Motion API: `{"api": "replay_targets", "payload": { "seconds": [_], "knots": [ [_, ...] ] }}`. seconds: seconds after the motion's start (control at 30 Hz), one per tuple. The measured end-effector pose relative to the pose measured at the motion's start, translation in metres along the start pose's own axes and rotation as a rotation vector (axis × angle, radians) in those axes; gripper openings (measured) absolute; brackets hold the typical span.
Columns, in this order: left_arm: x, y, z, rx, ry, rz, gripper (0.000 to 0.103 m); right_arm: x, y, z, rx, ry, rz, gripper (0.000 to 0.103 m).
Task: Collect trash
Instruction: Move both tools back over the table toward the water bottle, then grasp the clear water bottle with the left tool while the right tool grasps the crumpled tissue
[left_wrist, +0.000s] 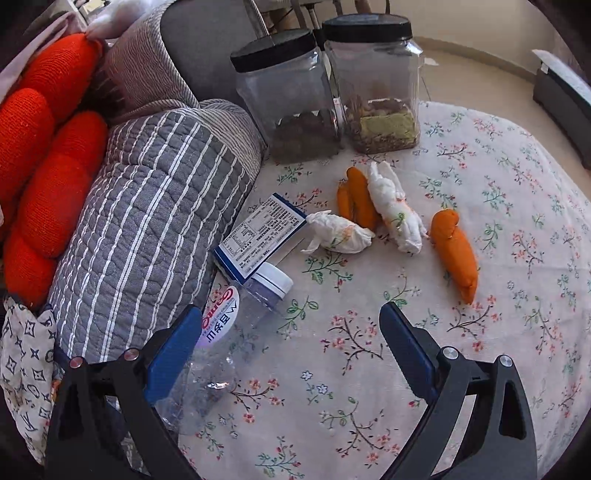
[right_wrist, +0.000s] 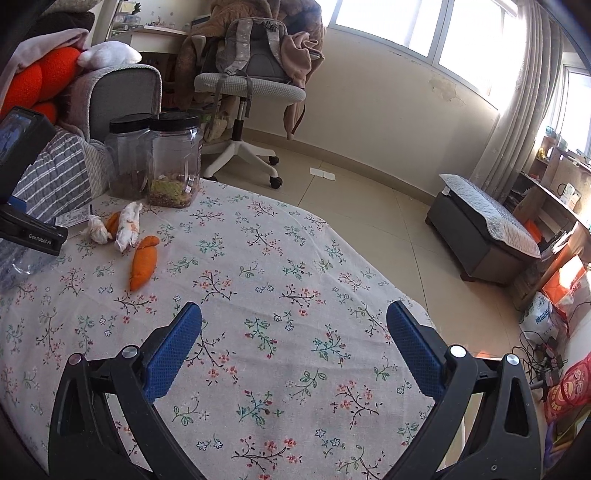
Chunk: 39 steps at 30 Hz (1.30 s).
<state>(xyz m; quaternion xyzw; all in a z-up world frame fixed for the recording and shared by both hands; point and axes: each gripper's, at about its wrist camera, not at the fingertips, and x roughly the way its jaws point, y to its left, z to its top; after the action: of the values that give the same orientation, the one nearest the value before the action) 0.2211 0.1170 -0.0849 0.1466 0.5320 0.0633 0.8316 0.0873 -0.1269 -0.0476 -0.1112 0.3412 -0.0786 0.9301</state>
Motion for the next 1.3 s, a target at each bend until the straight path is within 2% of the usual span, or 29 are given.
{"api": "replay_targets", "payload": {
  "seconds": [0.1,0.23,0.37,0.43,0.47,0.5,0.57,0.7,0.8,0.9,0.93,1.03,1.13,1.2,1.3],
  "knots": [
    [0.027,0.008,0.007,0.078,0.088,0.033,0.094,0.007,-0.001,-0.004,-0.014,0.026,0.018,0.096],
    [0.061,0.024,0.007,0.089,0.203,0.022,0.094,0.011,-0.001,-0.006,-0.02,0.038,0.036,0.096],
    [0.079,0.03,0.0,0.098,0.239,-0.01,0.093,0.018,-0.001,-0.008,-0.029,0.059,0.041,0.096],
    [0.08,0.029,-0.004,0.103,0.234,-0.039,0.082,0.022,0.0,-0.01,-0.031,0.071,0.043,0.096],
    [0.081,0.029,-0.005,0.106,0.238,-0.047,0.068,0.024,0.001,-0.01,-0.034,0.076,0.045,0.096],
    [0.08,0.029,-0.006,0.102,0.237,-0.064,0.063,0.026,0.002,-0.01,-0.037,0.079,0.049,0.096],
    [0.076,0.029,-0.008,0.086,0.227,-0.096,0.06,0.029,0.004,-0.01,-0.049,0.084,0.053,0.096],
    [0.05,0.029,-0.012,0.02,0.163,-0.181,0.059,0.039,0.012,-0.002,-0.066,0.109,0.093,0.096],
    [0.021,0.034,-0.014,-0.062,0.086,-0.267,0.059,0.053,0.023,0.018,-0.041,0.144,0.201,0.096],
    [-0.007,0.039,-0.024,-0.153,-0.001,-0.331,0.058,0.079,0.042,0.048,0.013,0.216,0.316,0.096],
    [-0.015,0.04,-0.027,-0.182,-0.031,-0.336,0.058,0.087,0.049,0.057,0.029,0.242,0.35,0.095],
    [-0.034,0.049,-0.03,-0.228,-0.125,-0.288,0.058,0.109,0.08,0.079,0.031,0.301,0.451,0.093],
    [-0.05,0.07,-0.02,-0.287,-0.201,-0.291,0.058,0.127,0.114,0.093,0.002,0.332,0.503,0.087],
    [-0.052,0.08,-0.014,-0.33,-0.226,-0.327,0.058,0.14,0.134,0.1,0.006,0.368,0.529,0.08],
    [-0.056,0.084,-0.007,-0.333,-0.242,-0.351,0.058,0.157,0.157,0.109,0.018,0.404,0.563,0.072]
  ]
}}
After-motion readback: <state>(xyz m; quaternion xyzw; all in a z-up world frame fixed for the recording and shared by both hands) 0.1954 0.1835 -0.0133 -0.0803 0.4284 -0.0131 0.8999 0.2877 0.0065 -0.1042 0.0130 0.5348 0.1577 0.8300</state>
